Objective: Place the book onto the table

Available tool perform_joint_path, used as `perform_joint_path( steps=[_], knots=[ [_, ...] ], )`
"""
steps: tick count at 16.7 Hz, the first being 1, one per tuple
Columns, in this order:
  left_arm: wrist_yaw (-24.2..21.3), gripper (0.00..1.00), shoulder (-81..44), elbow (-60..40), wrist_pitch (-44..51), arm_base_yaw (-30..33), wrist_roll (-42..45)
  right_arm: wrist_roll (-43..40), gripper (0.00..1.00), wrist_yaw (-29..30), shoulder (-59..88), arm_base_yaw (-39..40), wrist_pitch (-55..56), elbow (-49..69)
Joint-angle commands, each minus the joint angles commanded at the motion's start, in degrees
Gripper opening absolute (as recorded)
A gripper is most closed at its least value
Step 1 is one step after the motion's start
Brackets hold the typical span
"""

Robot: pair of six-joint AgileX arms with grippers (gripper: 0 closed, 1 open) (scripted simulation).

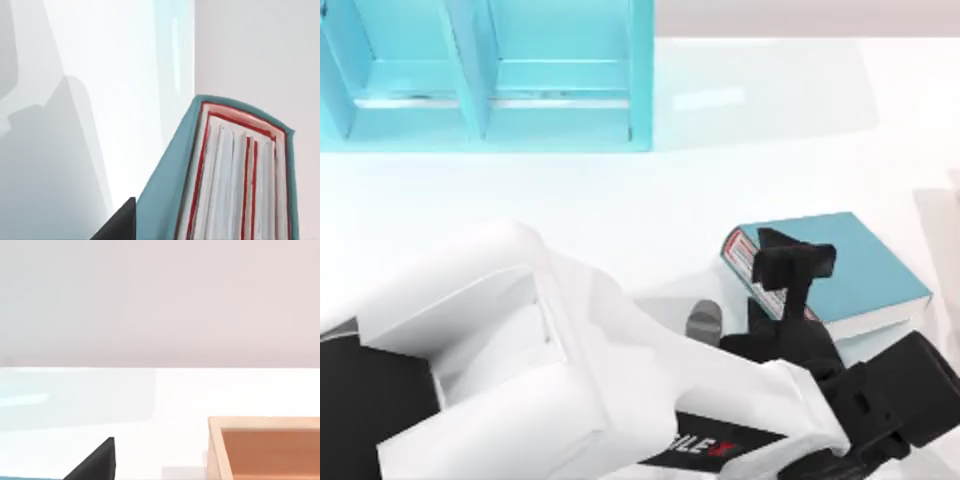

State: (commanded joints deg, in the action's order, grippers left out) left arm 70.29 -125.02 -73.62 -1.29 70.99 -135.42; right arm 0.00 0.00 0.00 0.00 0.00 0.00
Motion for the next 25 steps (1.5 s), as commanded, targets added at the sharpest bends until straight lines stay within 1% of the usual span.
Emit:
perform_joint_path(
  steps=[8,10,12,16,22,25],
  knots=[
    [-0.05,1.0,-0.05,0.1,0.22,0.05,-0.09,0.0,1.0,0.0,0.0,0.0,0.0,0.0],
    [0.24,1.0,-0.33,-0.55,1.98,0.67,-1.96,0.0,1.0,0.0,0.0,0.0,0.0,0.0],
    [0.68,1.0,-0.9,-1.89,6.07,2.05,-6.19,0.0,1.0,0.0,0.0,0.0,0.0,0.0],
    [1.37,1.0,-2.61,-5.88,20.97,6.49,-20.78,0.0,1.0,0.0,0.0,0.0,0.0,0.0],
    [1.67,1.0,-5.33,-12.34,52.1,14.29,-48.25,0.0,1.0,0.0,0.0,0.0,0.0,0.0],
    [1.72,1.0,-6.34,-14.84,66.16,17.57,-60.18,0.0,1.0,0.0,0.0,0.0,0.0,0.0]
  ],
)
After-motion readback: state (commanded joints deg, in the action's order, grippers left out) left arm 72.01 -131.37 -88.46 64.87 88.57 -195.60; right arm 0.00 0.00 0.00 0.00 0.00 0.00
